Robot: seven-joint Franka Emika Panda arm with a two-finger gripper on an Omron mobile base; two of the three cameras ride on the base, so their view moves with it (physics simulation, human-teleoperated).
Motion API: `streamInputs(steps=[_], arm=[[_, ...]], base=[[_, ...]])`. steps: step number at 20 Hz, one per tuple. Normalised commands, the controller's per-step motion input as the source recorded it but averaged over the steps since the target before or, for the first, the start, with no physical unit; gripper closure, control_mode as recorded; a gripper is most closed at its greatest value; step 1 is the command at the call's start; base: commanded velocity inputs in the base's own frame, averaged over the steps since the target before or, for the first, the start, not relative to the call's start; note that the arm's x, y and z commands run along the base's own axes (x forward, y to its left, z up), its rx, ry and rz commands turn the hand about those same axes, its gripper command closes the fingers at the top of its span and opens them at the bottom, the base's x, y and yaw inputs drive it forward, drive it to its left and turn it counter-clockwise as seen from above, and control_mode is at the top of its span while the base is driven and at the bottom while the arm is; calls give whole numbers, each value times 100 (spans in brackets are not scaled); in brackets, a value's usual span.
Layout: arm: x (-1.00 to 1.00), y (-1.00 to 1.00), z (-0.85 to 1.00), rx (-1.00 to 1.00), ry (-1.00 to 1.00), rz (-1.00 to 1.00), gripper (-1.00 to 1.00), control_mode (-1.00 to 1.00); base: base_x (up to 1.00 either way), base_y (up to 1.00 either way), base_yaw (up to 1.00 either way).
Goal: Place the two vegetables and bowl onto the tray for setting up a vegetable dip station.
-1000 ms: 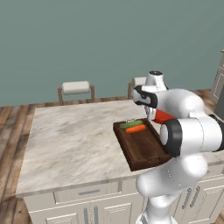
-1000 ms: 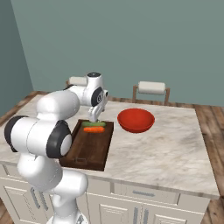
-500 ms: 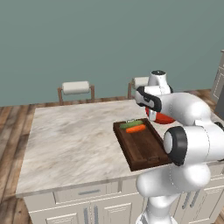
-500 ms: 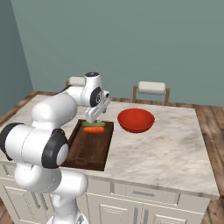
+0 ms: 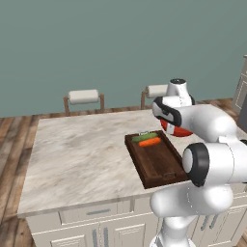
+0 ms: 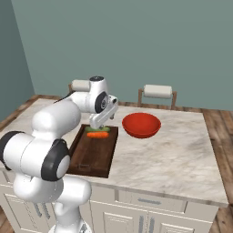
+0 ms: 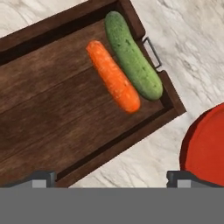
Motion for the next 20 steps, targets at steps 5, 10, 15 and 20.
streamInputs(steps=[5, 10, 15, 20], arm=[[0, -15, 5, -1, 0, -8, -100, -100], [0, -17, 5, 0, 0, -8, -100, -100], [0, -14, 0, 0, 0, -6, -100, -100], [0, -15, -1, 0, 0, -3, -100, -100]], base=[[0, 0, 0], [0, 0, 0], [0, 0, 0], [0, 0, 0]])
